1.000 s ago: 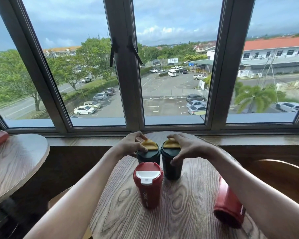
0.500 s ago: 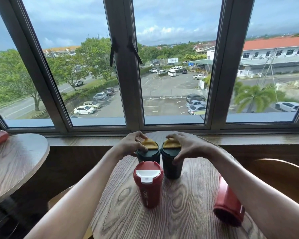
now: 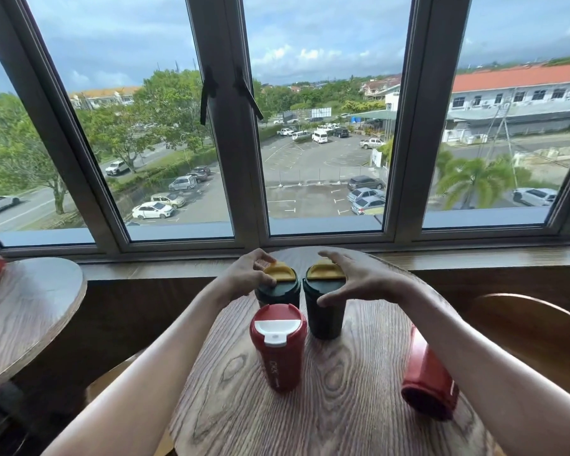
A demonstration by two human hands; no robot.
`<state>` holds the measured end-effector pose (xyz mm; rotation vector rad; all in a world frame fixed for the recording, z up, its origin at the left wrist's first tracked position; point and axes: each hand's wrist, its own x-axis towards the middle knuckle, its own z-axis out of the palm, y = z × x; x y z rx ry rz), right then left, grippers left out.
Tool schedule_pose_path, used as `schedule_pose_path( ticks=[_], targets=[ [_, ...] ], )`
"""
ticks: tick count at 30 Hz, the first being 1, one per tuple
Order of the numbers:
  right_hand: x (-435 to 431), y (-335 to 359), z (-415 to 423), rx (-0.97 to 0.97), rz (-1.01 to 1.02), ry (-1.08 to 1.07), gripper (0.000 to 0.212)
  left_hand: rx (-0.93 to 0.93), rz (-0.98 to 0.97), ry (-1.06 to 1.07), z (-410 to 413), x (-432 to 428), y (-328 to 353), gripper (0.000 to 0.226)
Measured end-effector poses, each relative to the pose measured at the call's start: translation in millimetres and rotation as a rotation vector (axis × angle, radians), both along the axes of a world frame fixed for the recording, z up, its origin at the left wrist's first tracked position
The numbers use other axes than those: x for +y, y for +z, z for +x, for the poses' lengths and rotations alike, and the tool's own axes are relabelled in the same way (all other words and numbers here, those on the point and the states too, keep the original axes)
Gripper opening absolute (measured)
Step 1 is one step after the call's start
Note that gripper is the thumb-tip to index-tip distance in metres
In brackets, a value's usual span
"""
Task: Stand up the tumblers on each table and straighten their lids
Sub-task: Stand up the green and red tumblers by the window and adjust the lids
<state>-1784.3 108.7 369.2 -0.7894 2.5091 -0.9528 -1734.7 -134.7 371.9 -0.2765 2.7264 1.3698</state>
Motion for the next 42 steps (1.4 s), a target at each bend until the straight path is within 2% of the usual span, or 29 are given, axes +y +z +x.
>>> schedule_pose_path(
  ticks=[3, 5, 9, 12, 15, 17, 21, 24, 27, 31, 33, 36, 42],
  targets=[
    [14.2, -5.4, 13.0, 0.002, -0.200, -0.191, 0.075, 0.275, -0.255, 0.019, 3.8, 8.2, -5.2, 0.040],
    [29.8, -8.6, 25.5, 0.095, -0.259, -0.352, 0.058, 0.419, -0.321, -0.037, 7.9, 20.5, -7.7, 0.037],
    [65.4, -23.3, 55.9, 0.263, -0.180, -0.624, 0.043, 0.465, -0.402, -0.201, 6.1, 44.1, -10.3, 0.033],
    [87.4, -38.3, 75.0, 0.277, -0.076, -0.787, 0.047, 0.435, -0.462, -0.239, -2.5, 53.3, -13.1, 0.029],
    [103.6, -51.7, 87.7, 0.151, 0.036, -0.931, 0.063, 0.445, -0.485, -0.254, -7.5, 61.6, -14.6, 0.020],
    [110.8, -62.2, 91.6, 0.044, 0.042, -0.972, 0.075, 0.452, -0.483, -0.241, -9.3, 63.9, -13.9, 0.017],
    [114.8, -72.2, 96.0, -0.169, -0.101, -0.983, 0.093, 0.432, -0.485, -0.235, -12.0, 64.7, -11.6, 0.012],
    [115.4, -73.9, 93.6, -0.203, -0.265, -0.979, 0.093, 0.425, -0.486, -0.235, -11.9, 65.9, -11.5, 0.012],
    [114.0, -77.0, 91.2, -0.202, -0.326, -0.990, 0.088, 0.415, -0.474, -0.243, -12.6, 64.5, -11.7, 0.012],
    [105.5, -68.5, 96.9, -0.104, -0.443, -0.926, 0.071, 0.397, -0.465, -0.252, -13.9, 62.8, -12.4, 0.014],
    [98.9, -63.9, 99.9, -0.029, -0.506, -0.848, 0.070, 0.398, -0.460, -0.252, -13.5, 62.6, -12.8, 0.014],
    [81.8, -58.5, 104.5, 0.062, -0.619, -0.698, 0.075, 0.396, -0.442, -0.276, -10.8, 60.0, -13.1, 0.016],
    [34.5, -62.8, 110.2, 0.255, -0.710, -0.478, 0.090, 0.347, -0.487, -0.293, 0.9, 53.2, -7.7, 0.026]
  ],
)
